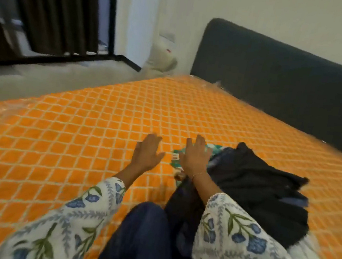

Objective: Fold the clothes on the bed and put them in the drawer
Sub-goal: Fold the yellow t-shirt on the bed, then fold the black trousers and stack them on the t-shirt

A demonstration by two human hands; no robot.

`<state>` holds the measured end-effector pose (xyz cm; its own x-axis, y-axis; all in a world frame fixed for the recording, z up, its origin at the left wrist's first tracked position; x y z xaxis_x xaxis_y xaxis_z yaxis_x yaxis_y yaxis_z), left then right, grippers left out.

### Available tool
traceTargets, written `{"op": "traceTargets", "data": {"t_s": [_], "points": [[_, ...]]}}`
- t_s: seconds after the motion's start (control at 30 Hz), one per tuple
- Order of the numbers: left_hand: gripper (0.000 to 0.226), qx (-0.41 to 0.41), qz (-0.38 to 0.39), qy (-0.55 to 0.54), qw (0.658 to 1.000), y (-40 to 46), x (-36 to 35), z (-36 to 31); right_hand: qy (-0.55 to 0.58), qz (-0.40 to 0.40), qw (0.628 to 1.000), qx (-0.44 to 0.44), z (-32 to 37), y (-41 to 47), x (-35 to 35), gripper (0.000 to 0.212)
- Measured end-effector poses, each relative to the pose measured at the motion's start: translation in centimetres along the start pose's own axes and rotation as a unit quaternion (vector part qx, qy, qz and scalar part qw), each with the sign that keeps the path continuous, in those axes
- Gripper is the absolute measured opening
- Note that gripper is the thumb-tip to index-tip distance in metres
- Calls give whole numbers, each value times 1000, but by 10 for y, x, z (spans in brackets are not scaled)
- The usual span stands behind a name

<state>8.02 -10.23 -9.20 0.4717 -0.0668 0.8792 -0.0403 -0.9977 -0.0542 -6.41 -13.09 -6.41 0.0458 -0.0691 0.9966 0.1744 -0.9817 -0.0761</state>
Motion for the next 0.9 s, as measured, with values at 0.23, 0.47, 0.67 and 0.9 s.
{"op": "traceTargets", "data": {"t_s": [0.23, 0.47, 0.67, 0.9], "points": [[60, -169, 356, -305, 867, -6, -60, -169, 13, 84, 970, -229, -134, -12, 29, 58], [83, -76, 303, 42, 949, -24, -75, -174, 124, 145, 942, -277, -154, -29, -4, 63], [36, -39, 36, -17, 998, -24, -29, -156, 139, 41, 973, -181, -122, -35, 24, 49], [38, 8, -168, -259, 951, 0, 111, -88, 191, -4, 976, 102, -51, -31, 91, 95]]}}
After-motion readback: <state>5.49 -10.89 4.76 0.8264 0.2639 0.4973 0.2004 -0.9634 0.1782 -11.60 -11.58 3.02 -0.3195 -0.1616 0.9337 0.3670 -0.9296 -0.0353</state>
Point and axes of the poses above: each hand's wrist, its own y-axis towards the middle knuckle, its own x-axis out of the back of the hand, z = x × y, the point moved 5 cm from there along y, towards the middle knuckle, and after that the axes turned 10 degrees about z, right-handed, at the moved point
